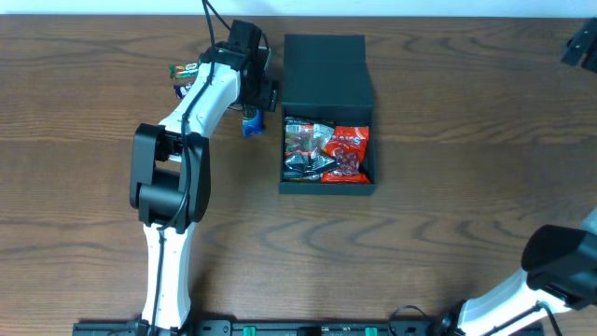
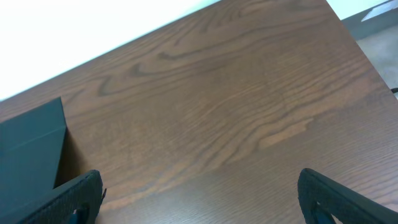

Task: Pack container
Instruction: 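Grasp the blue Oreo pack with the left gripper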

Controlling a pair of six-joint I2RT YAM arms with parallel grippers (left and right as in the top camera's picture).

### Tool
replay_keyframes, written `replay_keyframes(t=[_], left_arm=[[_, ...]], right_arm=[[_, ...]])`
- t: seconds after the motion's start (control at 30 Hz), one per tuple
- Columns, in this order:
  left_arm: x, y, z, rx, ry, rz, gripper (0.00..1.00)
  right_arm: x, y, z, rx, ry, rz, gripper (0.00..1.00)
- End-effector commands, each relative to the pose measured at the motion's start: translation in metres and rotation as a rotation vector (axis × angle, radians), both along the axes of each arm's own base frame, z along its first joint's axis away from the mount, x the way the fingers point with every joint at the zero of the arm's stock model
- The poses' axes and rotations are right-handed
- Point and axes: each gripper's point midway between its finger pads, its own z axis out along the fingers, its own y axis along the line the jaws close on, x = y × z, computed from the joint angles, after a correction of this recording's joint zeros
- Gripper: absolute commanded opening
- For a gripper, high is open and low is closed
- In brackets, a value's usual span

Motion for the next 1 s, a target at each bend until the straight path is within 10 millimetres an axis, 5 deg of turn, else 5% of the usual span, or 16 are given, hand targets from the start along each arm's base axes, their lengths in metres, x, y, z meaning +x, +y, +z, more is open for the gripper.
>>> replay_keyframes(t=[0.0,0.23,0.57,0.97], left_arm=[[-0.01,-0.008,-0.018,0.002,0.051,-0.025,0.75],[-0.016,0.013,-0.022,0.174,0.055,-0.012,0.83],[-0.016,-0.001,-0.022,0.094,0.062,-0.005,0.83],[-0.016,-0.005,-0.027,0.059,0.08,0.039,0.61]], right_arm=[[0.0,-0.001,-0.007,0.018,0.013,-0.004,0.99],[0.0,-0.001,-0.007,0.018,0.014,-0.004,0.99],[0.0,-0.001,-0.007,0.018,0.014,-0.004,0.99],[-0.001,0.0,-0.008,0.021,0.019,-0.003,0.99]])
